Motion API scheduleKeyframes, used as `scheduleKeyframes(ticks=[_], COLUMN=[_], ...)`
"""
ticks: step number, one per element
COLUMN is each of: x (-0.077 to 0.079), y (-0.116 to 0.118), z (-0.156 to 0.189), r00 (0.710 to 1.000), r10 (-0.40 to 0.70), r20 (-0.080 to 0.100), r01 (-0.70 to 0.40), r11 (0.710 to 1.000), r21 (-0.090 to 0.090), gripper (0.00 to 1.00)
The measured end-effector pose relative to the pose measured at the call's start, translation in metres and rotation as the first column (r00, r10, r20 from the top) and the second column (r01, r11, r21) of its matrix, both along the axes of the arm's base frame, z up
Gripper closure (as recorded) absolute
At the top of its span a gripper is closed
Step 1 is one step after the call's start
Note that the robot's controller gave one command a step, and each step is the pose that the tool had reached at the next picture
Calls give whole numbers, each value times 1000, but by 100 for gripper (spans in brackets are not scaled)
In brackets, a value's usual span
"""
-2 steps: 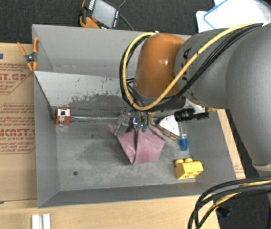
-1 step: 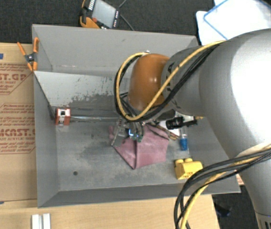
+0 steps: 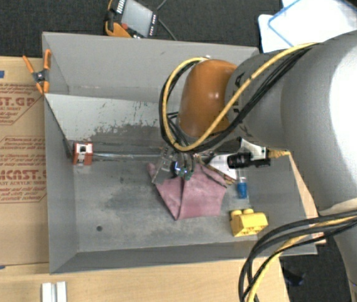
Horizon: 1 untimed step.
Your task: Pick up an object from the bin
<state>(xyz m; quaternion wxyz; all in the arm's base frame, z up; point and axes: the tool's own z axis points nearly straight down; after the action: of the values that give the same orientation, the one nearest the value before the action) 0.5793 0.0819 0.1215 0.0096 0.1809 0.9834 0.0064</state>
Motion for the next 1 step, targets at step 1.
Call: scheduleKeyframes(ticks=[1], x=[-36], y=[-3], z=[-38], r00=[896], r10=[443], r20=[-11], r01=[-443], r11=[896], r21=[-5], gripper=[100])
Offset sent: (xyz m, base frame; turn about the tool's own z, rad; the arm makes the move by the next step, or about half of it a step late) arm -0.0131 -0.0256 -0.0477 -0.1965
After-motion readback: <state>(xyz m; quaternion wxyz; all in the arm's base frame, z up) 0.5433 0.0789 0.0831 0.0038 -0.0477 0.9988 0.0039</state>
